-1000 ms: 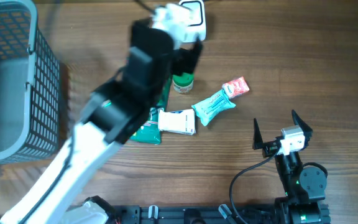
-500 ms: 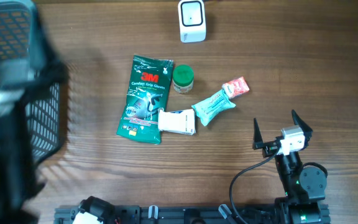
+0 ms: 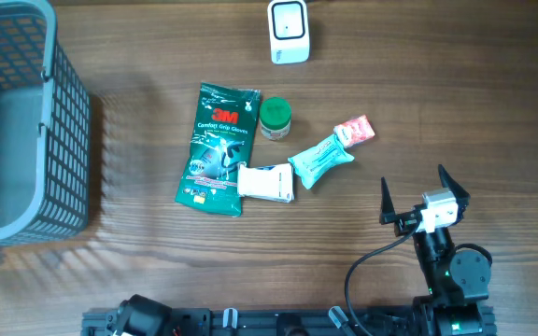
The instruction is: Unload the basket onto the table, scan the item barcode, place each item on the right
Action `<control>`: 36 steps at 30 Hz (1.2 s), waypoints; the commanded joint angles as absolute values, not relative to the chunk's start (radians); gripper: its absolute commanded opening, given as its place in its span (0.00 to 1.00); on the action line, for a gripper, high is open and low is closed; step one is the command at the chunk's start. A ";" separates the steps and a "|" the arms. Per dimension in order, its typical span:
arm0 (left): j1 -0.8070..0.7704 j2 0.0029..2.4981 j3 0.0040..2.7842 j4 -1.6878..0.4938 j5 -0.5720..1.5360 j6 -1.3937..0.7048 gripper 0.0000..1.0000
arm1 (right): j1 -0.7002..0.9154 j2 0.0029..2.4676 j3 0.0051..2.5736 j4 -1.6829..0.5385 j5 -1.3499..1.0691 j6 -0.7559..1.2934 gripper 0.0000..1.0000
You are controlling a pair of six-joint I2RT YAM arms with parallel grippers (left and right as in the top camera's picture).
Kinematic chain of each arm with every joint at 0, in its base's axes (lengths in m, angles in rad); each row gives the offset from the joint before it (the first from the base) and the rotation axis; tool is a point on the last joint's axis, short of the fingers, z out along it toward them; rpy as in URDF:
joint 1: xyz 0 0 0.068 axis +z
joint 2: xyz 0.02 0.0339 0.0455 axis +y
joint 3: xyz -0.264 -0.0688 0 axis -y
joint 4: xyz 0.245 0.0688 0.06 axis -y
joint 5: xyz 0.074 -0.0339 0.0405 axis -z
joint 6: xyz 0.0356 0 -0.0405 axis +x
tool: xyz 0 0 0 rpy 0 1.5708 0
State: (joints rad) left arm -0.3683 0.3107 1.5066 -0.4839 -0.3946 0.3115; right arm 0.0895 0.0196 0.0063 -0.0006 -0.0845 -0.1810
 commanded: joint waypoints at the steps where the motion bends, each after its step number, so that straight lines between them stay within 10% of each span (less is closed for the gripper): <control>1: -0.246 0.237 1.501 -0.491 -0.334 0.294 1.00 | 0.093 0.016 0.006 0.002 -0.075 -0.182 1.00; 36: -0.121 0.030 1.091 -0.599 -0.263 0.149 1.00 | 0.093 0.016 0.006 0.002 -0.075 -0.182 0.99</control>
State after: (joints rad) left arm -0.1165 0.0341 1.0946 -0.5873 -0.2497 0.1589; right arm 0.0895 0.0196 0.0063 -0.0002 -0.0845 -0.1810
